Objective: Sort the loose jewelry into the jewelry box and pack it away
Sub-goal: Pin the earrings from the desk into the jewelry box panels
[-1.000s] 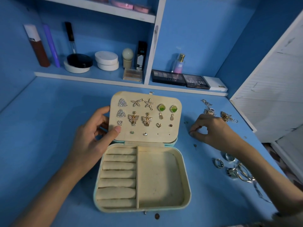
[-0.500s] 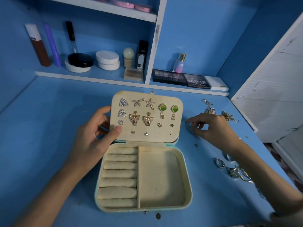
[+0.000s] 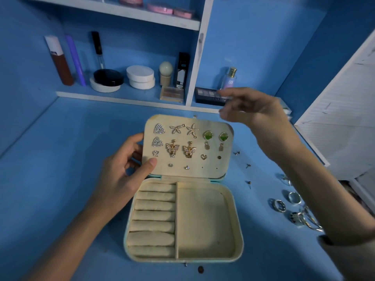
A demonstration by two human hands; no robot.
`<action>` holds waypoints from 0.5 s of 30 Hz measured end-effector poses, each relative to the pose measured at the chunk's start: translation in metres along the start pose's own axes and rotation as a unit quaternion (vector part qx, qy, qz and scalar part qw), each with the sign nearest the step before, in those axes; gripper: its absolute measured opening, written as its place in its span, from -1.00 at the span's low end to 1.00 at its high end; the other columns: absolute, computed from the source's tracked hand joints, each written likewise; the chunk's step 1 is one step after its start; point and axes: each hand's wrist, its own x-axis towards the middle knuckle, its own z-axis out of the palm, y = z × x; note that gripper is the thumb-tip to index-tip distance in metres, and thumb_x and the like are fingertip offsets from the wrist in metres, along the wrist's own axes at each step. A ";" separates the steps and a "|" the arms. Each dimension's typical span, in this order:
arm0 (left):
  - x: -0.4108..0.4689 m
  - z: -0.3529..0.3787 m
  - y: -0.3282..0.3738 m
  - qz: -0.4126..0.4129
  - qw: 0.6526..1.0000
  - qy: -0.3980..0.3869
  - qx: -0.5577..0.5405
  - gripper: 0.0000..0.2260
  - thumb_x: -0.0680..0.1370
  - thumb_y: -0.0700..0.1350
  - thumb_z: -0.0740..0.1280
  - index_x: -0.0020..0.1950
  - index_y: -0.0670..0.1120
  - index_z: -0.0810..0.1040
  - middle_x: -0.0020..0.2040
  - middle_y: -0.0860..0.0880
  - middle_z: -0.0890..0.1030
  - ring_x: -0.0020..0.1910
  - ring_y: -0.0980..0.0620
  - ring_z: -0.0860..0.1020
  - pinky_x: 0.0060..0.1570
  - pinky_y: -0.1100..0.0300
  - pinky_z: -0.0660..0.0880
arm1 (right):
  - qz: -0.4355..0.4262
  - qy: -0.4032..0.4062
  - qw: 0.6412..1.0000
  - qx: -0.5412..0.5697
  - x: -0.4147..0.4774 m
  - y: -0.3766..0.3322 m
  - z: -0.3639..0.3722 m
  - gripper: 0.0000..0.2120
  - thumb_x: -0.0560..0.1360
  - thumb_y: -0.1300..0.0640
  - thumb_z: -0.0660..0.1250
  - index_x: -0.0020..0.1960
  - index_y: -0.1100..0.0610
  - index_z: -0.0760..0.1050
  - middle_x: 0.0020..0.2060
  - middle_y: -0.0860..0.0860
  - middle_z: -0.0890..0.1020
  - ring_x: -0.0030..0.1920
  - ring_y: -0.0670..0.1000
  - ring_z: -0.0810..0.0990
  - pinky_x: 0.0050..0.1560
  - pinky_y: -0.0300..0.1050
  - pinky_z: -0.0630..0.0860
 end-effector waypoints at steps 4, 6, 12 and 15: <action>0.000 -0.001 0.006 -0.040 0.999 -0.007 0.005 -0.65 0.36 0.14 0.31 0.14 0.22 0.47 -0.11 0.12 0.64 -0.11 0.15 0.61 -0.14 0.39 0.49 | 0.013 -0.105 0.992 -0.074 0.011 -0.018 0.021 -0.66 0.36 0.35 0.40 0.00 -0.04 0.61 -0.28 -0.01 0.63 -0.16 0.21 0.57 -0.15 -0.04 0.43; 0.000 -0.002 0.012 -0.060 0.997 0.020 0.033 -0.64 0.33 0.15 0.34 0.13 0.24 0.47 -0.08 0.16 0.62 -0.10 0.20 0.58 -0.13 0.41 0.47 | 0.020 -0.118 0.987 -0.103 0.013 -0.020 0.024 -0.68 0.39 0.34 0.40 0.00 -0.04 0.62 -0.25 -0.01 0.62 -0.13 0.17 0.58 -0.17 -0.07 0.42; -0.027 0.029 0.069 -0.223 0.913 0.167 -0.297 -0.77 0.31 -0.22 0.36 -0.05 -0.10 0.61 -0.22 0.00 0.67 -0.22 0.12 0.62 -0.19 0.21 0.48 | 0.033 -0.117 0.990 -0.075 0.005 -0.023 0.023 -0.68 0.40 0.36 0.40 0.00 -0.01 0.62 -0.21 0.08 0.62 -0.26 0.05 0.54 -0.22 -0.06 0.39; -0.043 0.056 0.083 -0.373 0.791 0.135 -0.466 -0.64 0.32 -0.29 0.23 0.08 -0.25 0.57 -0.06 -0.20 0.69 -0.04 -0.09 0.67 -0.04 0.04 0.49 | 0.031 -0.114 0.991 -0.061 0.001 -0.023 0.023 -0.68 0.39 0.39 0.40 0.00 0.02 0.62 -0.29 0.02 0.60 -0.29 0.05 0.53 -0.28 -0.08 0.37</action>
